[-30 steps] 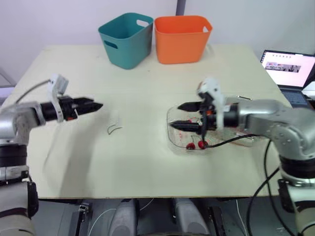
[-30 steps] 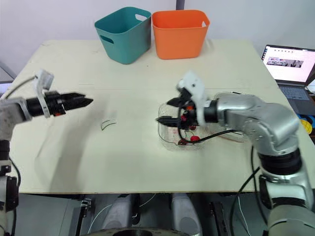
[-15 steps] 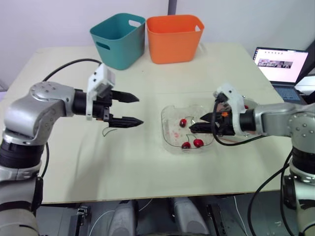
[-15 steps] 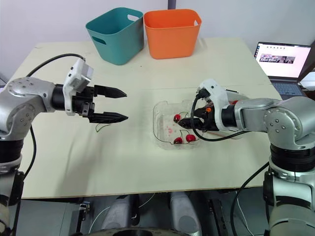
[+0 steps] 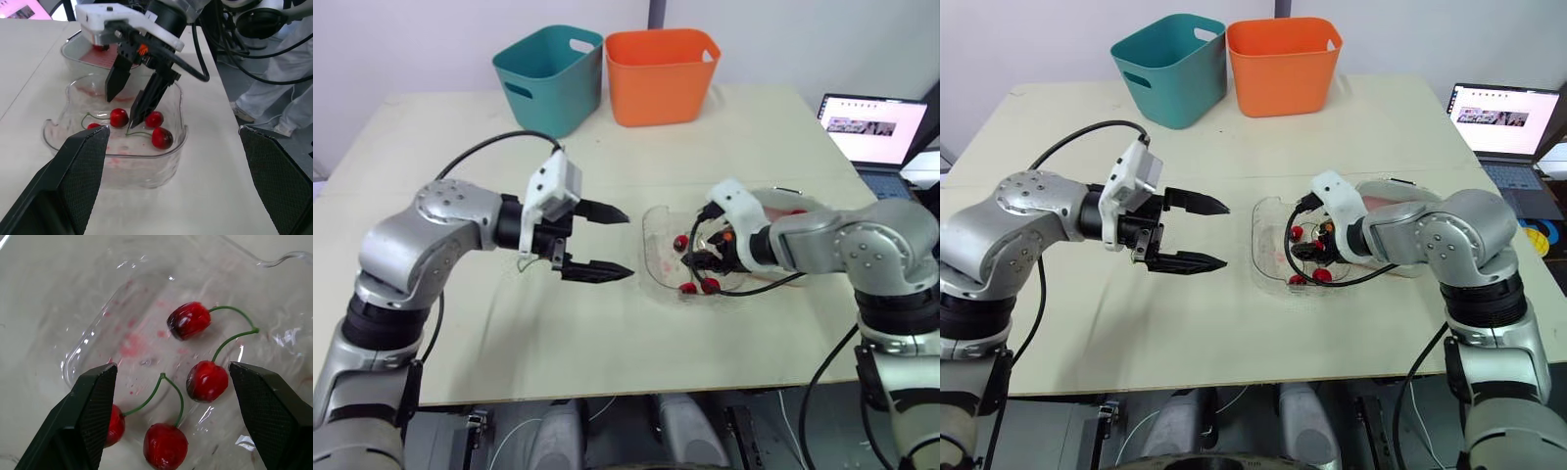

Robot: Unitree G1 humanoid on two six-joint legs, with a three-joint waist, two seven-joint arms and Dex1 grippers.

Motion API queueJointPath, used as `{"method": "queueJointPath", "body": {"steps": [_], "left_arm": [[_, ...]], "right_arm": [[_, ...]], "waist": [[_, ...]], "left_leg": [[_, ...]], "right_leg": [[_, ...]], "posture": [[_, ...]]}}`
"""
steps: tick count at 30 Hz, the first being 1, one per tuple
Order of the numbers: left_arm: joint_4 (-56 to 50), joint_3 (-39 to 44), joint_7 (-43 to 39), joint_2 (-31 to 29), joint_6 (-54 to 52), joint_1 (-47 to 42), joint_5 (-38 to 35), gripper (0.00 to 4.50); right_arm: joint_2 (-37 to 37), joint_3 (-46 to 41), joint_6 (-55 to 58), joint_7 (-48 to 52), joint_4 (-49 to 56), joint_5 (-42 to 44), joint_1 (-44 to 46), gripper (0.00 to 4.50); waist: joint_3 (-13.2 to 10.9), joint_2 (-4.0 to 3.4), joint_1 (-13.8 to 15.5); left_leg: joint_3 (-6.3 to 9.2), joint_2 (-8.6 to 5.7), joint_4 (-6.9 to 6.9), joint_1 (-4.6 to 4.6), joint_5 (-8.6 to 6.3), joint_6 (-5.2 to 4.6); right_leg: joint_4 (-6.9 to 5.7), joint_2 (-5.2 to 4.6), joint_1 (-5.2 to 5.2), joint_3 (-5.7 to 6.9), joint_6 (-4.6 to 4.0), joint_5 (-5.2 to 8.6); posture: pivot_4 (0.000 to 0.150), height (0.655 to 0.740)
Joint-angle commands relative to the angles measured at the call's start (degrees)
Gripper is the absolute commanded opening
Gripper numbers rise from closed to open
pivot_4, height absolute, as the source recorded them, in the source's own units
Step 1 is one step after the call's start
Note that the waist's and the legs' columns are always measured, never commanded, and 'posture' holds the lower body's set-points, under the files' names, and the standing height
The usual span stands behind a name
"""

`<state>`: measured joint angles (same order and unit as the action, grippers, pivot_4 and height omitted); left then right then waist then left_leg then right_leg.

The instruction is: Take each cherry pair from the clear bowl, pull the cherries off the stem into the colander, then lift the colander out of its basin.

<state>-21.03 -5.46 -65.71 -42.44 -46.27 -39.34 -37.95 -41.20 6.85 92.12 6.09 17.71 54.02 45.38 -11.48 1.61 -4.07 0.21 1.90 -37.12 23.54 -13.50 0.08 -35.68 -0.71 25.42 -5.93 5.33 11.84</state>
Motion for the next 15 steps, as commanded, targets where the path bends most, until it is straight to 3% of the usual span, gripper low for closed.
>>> {"method": "queueJointPath", "body": {"steps": [1, 15], "left_arm": [[-2.1, 1.6, 1.3, 0.2, -0.4, 0.4, -1.7, 4.45], [-1.9, 1.4, 3.4, 0.1, 0.2, 1.1, -1.7, 4.45]], "right_arm": [[-0.3, 2.1, 0.4, -0.7, 1.5, -1.3, 2.2, 3.96], [5.6, 4.2, 0.4, 2.1, 3.1, -7.6, 5.9, 3.96]], "waist": [[0.0, 0.00, 0.0], [0.0, 0.00, 0.0]], "left_leg": [[0.01, 0.00, 0.00, -0.01, 0.00, 0.00], [0.02, 0.00, 0.01, 0.00, 0.00, 0.00]], "right_leg": [[0.00, 0.01, 0.00, 0.00, 0.01, 0.01], [0.00, 0.02, 0.00, 0.01, 0.01, 0.01]], "posture": [[0.150, 0.7400], [0.150, 0.7400]]}}
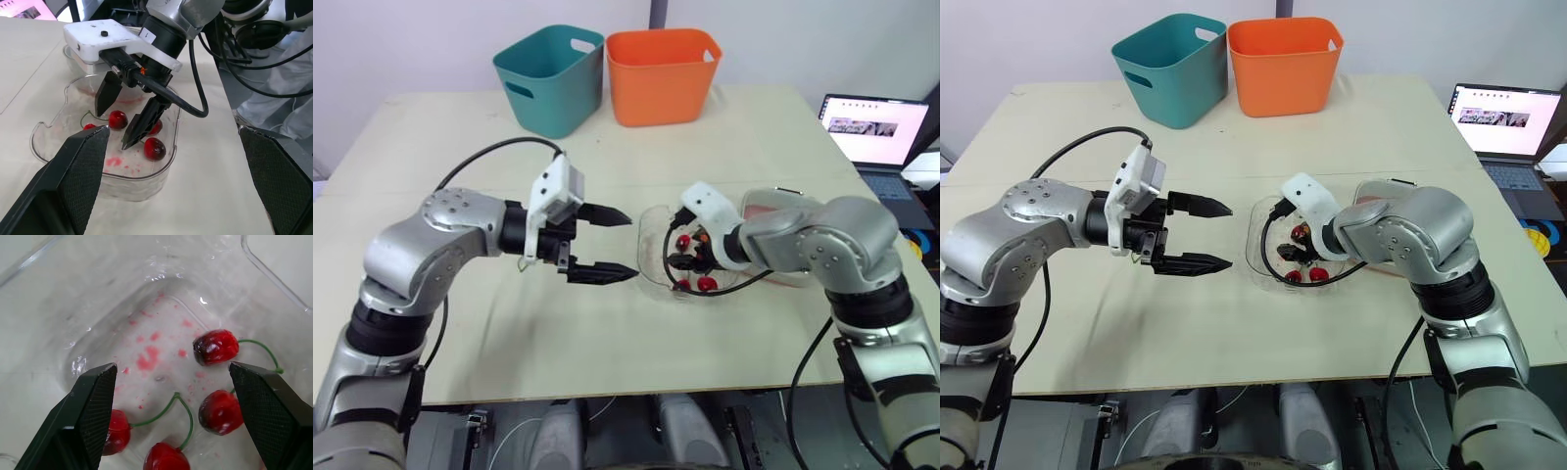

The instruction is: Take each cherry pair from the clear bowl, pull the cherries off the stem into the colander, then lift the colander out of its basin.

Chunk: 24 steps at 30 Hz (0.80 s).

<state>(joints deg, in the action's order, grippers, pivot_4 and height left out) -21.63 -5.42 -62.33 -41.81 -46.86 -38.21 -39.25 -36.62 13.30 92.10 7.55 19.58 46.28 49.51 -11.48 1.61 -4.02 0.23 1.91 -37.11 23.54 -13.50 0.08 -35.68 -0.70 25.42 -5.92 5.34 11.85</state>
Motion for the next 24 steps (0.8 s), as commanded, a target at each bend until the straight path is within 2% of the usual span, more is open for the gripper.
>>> {"method": "queueJointPath", "body": {"steps": [1, 6, 13, 20, 24], "left_arm": [[-1.2, 1.3, 0.1, -0.5, 0.9, 0.0, -0.4, 4.45], [-1.2, 1.2, 0.7, 0.0, 0.9, 0.1, -0.4, 4.45], [-0.8, 1.3, 0.0, -1.8, 1.8, 1.1, 0.8, 4.45], [5.1, 1.2, -0.9, -7.3, 8.1, 0.8, 8.7, 4.45], [6.8, 1.1, -1.8, -7.7, 10.2, 1.0, 10.0, 4.45]], "right_arm": [[2.1, -3.1, 0.4, 0.3, 0.1, 0.1, 1.6, 3.96], [6.3, -3.9, 0.4, -1.8, -4.2, -3.7, 1.5, 3.96], [7.3, -2.7, 0.4, -2.8, -6.9, -7.0, 1.0, 3.96], [7.0, -1.5, 0.4, -1.4, -8.2, -8.6, 1.3, 3.96], [9.6, -2.4, 0.4, -1.7, -10.7, -9.9, 1.0, 3.96]], "waist": [[0.0, 0.01, 0.0], [0.0, 0.00, 0.0], [0.0, 0.00, 0.0], [0.0, 0.00, -0.1], [0.0, 0.00, -0.1]], "left_leg": [[0.00, 0.00, 0.00, 0.00, 0.00, 0.00], [0.01, 0.00, 0.00, -0.01, 0.00, 0.00], [0.01, 0.00, 0.01, 0.03, 0.00, 0.00], [0.03, 0.01, 0.02, 0.00, 0.00, 0.00], [0.00, 0.01, 0.03, 0.02, 0.00, 0.00]], "right_leg": [[0.00, 0.00, 0.00, 0.00, 0.00, 0.00], [-0.04, 0.01, 0.00, 0.00, -0.01, -0.01], [0.02, 0.00, 0.00, 0.00, -0.01, -0.01], [-0.04, 0.03, 0.05, 0.01, -0.01, 0.00], [0.05, 0.00, 0.03, 0.01, -0.02, -0.01]], "posture": [[0.150, 0.7400], [0.150, 0.7400], [0.150, 0.7400], [0.150, 0.7400], [0.150, 0.7400]]}}
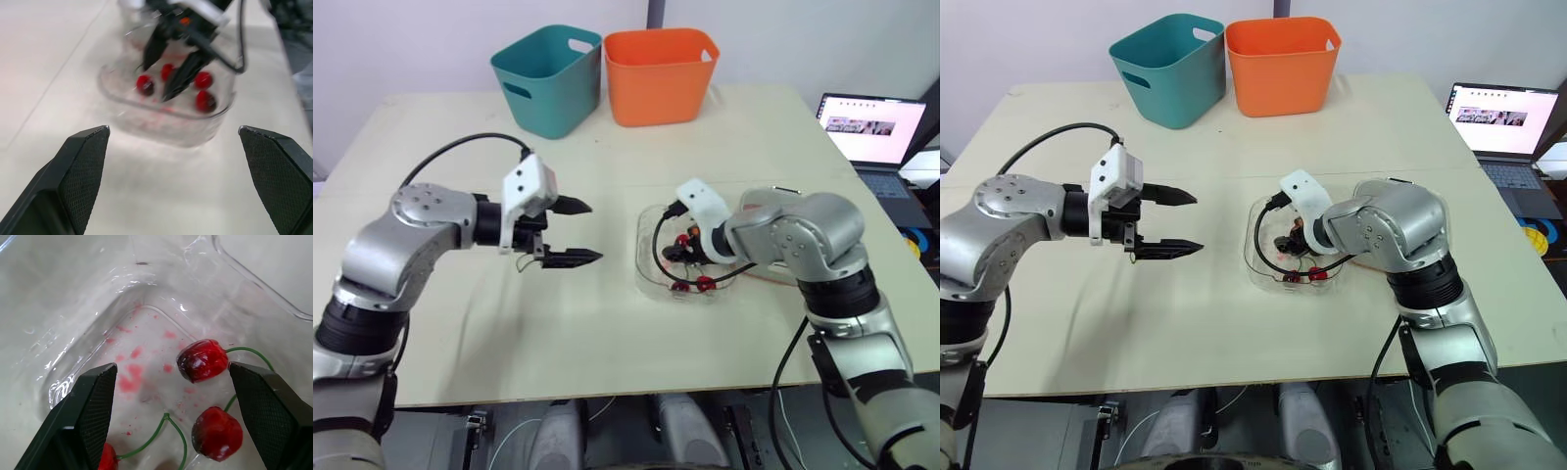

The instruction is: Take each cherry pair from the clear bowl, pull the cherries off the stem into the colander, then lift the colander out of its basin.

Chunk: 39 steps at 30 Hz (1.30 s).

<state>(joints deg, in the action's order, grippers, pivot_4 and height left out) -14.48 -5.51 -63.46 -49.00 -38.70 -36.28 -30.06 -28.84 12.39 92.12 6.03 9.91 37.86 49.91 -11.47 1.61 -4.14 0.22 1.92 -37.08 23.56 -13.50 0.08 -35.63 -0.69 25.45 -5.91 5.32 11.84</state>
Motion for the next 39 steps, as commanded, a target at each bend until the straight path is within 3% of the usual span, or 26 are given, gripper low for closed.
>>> {"method": "queueJointPath", "body": {"steps": [1, 10, 13, 18, 27, 30, 36, 39], "left_arm": [[-0.4, 1.3, -0.8, -0.4, 2.2, -0.7, 0.8, 4.45], [-1.4, 1.9, -0.3, 1.0, 2.4, 0.8, 0.2, 4.45], [-1.2, 2.0, -0.2, 1.2, 2.5, 1.1, 0.2, 4.50], [-1.0, 1.9, -0.4, 1.5, 2.5, 1.1, 0.2, 4.50], [-0.8, 1.4, -0.6, 1.9, 2.4, 0.4, 0.4, 4.50], [-0.7, 1.2, -0.7, 2.1, 2.4, 0.1, 0.5, 4.50], [-0.5, 0.9, -0.8, 2.6, 2.4, -0.4, 0.8, 4.50], [-0.3, 0.7, -1.0, 2.9, 2.5, -0.6, 0.9, 4.50]], "right_arm": [[2.4, -1.6, 0.4, -0.3, -1.7, -2.2, 0.5, 3.96], [6.0, -2.9, -0.4, -0.1, -5.5, -9.0, -0.1, 3.96], [6.2, -3.3, -0.5, 0.7, -5.4, -10.1, -0.4, 3.38], [5.7, -1.3, -1.2, 2.8, -3.6, -11.0, -0.8, 1.68], [-3.0, 6.6, -2.9, 12.3, 5.1, -9.4, 1.8, 1.68], [-5.6, 8.1, -3.1, 15.5, 7.4, -8.8, 3.2, 2.28], [-8.0, 7.8, -1.0, 18.6, 7.3, -8.6, 4.5, 4.40], [-9.1, 7.8, 0.0, 19.5, 6.1, -8.7, 4.7, 4.40]], "waist": [[0.0, 0.00, 0.0], [0.0, 0.00, 0.0], [0.0, 0.00, 0.0], [0.0, 0.00, 0.0], [0.0, -0.02, 0.0], [0.0, -0.01, 0.0], [0.0, -0.01, 0.1], [0.0, -0.01, 0.1]], "left_leg": [[0.00, 0.00, 0.02, 0.02, 0.00, 0.00], [0.00, 0.00, 0.06, 0.05, 0.00, 0.00], [0.01, 0.00, 0.06, 0.05, 0.00, 0.00], [0.02, 0.00, 0.06, 0.04, 0.00, 0.00], [0.02, 0.00, 0.06, 0.04, 0.00, 0.00], [0.01, 0.00, 0.06, 0.04, 0.00, 0.00], [0.03, 0.01, 0.06, 0.03, 0.00, 0.00], [0.01, 0.00, 0.05, 0.04, 0.00, 0.00]], "right_leg": [[0.04, 0.00, 0.01, 0.00, 0.00, 0.00], [0.06, 0.00, 0.01, 0.00, 0.01, -0.01], [0.05, 0.00, 0.01, 0.00, 0.02, -0.01], [0.05, 0.01, 0.01, 0.01, 0.02, -0.01], [0.07, 0.00, 0.01, 0.02, 0.02, 0.00], [0.07, 0.00, 0.01, 0.02, 0.02, 0.00], [0.07, 0.00, 0.01, 0.04, 0.01, 0.00], [0.08, -0.02, 0.01, 0.03, 0.01, 0.00]], "posture": [[0.150, 0.7400], [0.150, 0.7400], [0.150, 0.7400], [0.150, 0.7400], [0.150, 0.7400], [0.150, 0.7400], [0.150, 0.7400], [0.150, 0.7400]]}}
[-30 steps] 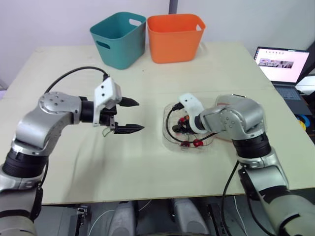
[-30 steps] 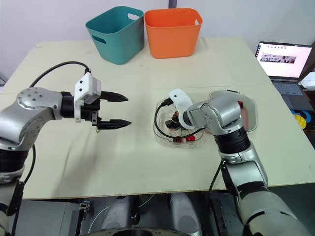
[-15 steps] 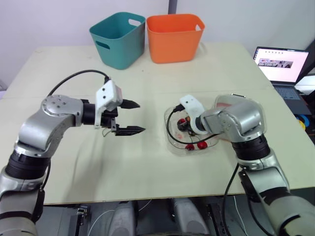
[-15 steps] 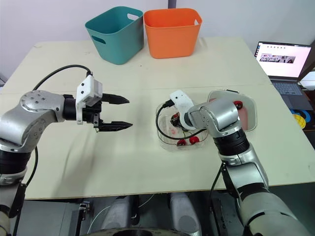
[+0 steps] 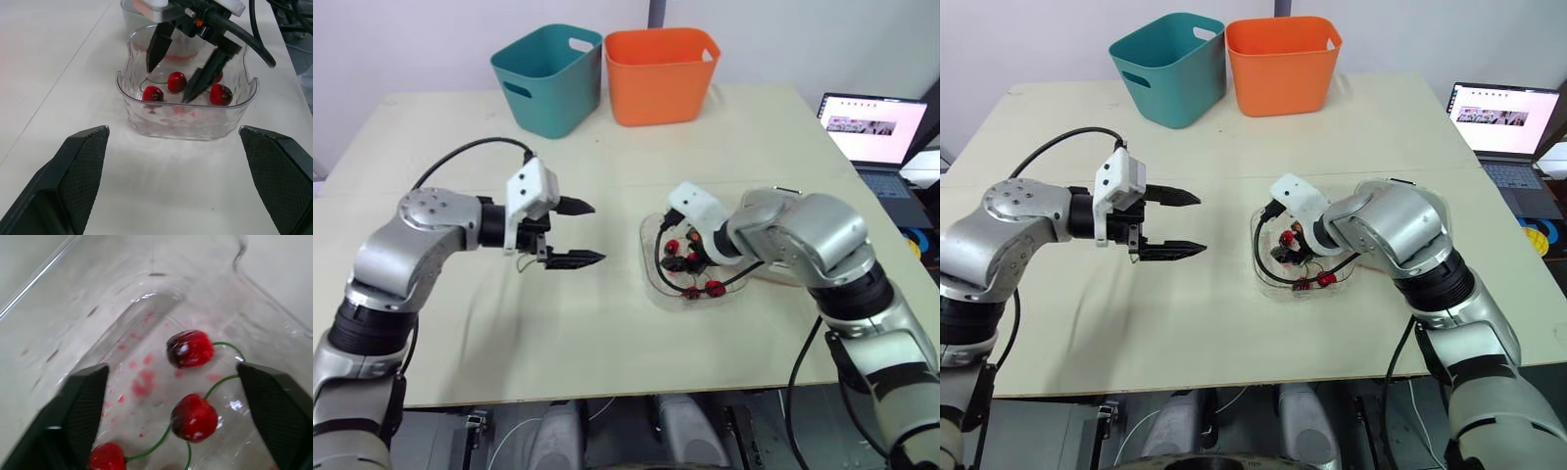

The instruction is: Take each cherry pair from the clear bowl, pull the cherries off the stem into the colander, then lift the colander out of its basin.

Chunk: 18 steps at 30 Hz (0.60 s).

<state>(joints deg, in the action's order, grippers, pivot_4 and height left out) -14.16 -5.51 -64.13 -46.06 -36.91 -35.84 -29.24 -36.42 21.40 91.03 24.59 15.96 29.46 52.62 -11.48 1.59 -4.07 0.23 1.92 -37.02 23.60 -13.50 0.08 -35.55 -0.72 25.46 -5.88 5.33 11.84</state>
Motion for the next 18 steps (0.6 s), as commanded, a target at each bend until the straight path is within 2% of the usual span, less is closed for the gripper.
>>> {"method": "queueJointPath", "body": {"steps": [1, 15, 18], "left_arm": [[-0.6, 0.6, -0.3, 0.1, 0.7, -1.2, 0.1, 4.50], [-1.5, 1.1, 0.6, 2.3, 0.4, -1.1, -0.5, 4.50], [-1.7, 1.3, 0.9, 2.4, 0.4, -0.8, -0.6, 4.50]], "right_arm": [[-1.7, -1.4, 1.3, 1.4, -0.5, 0.6, 2.0, 4.40], [-4.2, 5.3, -0.1, 4.9, -3.2, -0.2, 2.0, 4.40], [-3.8, 6.0, -1.1, 4.9, -4.2, -1.2, 2.0, 3.81]], "waist": [[0.0, 0.00, 0.0], [0.0, 0.00, 0.0], [0.0, 0.00, 0.0]], "left_leg": [[0.00, 0.00, 0.00, 0.00, 0.00, 0.00], [0.00, 0.00, -0.01, 0.00, 0.00, 0.00], [-0.01, 0.00, -0.01, 0.00, 0.00, 0.00]], "right_leg": [[0.00, 0.00, 0.00, 0.00, 0.00, 0.00], [0.00, 0.00, 0.00, 0.00, 0.00, 0.00], [-0.01, 0.00, 0.00, 0.00, 0.00, 0.00]], "posture": [[0.150, 0.7400], [0.150, 0.7400], [0.150, 0.7400]]}}
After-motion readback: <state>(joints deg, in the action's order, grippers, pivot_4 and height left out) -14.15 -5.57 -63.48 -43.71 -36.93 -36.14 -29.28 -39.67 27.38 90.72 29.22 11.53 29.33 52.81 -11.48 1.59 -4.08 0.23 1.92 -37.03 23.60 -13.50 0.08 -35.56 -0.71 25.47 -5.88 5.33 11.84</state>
